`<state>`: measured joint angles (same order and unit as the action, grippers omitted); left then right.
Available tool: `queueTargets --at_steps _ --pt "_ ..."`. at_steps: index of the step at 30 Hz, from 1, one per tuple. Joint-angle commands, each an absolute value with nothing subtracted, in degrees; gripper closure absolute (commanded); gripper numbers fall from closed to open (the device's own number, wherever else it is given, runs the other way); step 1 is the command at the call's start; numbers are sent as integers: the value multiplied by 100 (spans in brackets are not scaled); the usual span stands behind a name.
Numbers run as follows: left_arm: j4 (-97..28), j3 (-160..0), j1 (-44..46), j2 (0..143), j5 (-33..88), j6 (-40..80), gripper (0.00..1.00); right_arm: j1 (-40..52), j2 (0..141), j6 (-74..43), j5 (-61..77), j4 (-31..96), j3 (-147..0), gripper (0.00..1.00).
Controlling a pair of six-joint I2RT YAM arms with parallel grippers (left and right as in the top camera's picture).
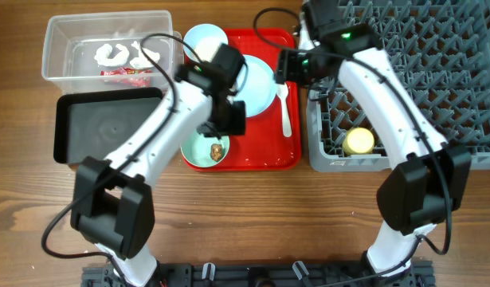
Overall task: Sort waste into correct bins and load items into the dishwasher rack
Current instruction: 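Grasp the mint bowl with food scraps using the left gripper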
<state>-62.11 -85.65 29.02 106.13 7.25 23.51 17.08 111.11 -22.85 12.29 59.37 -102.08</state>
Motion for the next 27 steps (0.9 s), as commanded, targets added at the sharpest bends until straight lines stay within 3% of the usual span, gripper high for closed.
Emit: queueTargets --at_steps 1,15,19,27 --pt "-5684 -8053 3138 10479 36 2488 48 1490 11155 -2053 1428 6027 -10171 28" --pt "-4534 -7109 3166 10479 -438 2250 50 1428 11155 -1944 1428 6125 -10171 28" --pt "-4436 -7096 3173 10481 -436 2211 69 1428 11155 -1949 1428 6117 -10171 28" --pt "-4154 -6921 3214 10479 -434 2143 93 1428 11155 -1942 1426 6139 -10171 28"
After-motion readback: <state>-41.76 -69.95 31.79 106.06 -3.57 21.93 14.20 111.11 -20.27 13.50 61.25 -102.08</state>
